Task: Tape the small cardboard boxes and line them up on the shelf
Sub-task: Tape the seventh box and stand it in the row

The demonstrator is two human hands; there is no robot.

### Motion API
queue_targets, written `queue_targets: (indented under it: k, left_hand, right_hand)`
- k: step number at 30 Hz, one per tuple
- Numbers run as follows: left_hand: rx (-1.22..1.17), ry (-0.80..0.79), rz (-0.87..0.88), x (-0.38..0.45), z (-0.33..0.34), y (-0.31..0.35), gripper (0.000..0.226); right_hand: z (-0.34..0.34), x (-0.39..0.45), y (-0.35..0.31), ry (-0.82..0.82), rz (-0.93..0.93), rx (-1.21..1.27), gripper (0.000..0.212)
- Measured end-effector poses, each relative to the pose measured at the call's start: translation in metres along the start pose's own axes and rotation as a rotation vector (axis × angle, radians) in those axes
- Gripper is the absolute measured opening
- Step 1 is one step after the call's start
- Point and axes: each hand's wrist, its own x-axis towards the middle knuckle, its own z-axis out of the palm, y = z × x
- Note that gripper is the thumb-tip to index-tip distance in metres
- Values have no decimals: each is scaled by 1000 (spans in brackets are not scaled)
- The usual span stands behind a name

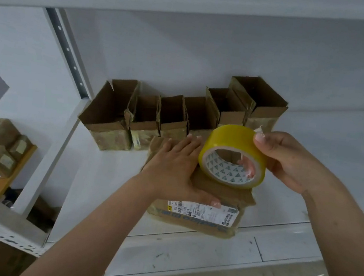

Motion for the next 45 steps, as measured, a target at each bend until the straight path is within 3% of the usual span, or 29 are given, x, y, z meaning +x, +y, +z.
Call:
queue_targets:
  k: [5,10,16,23,33,40,43,45]
  left_hand:
    - [4,37,20,2,1,-4,131]
    - [37,13,15,1,0,-6,129]
    - [53,25,29,2,1,-5,126]
    - [52,78,36,-1,3,-6,119]
    - [89,36,24,-3,4,-5,120]
    - [73,26,11,-4,-4,5,124]
    - [119,103,128,-3,0,23,113]
    - [144,14,162,-1,10,34,102]
  right_hand:
    - [-3,-6,-8,92,-16,-58,38]
    - [-34,-21,-21,336,18,-380,52]
    - [-44,-32,2,304,190,-357,46]
    - [-46,-31,29,317,215,-268,71]
    - [-30,-28,83,280,348,-279,49]
    - [-28,-20,94,269,361,-366,50]
    - [-26,-19,95,273,342,-392,51]
    - [-25,-19,96,286,337,-400,51]
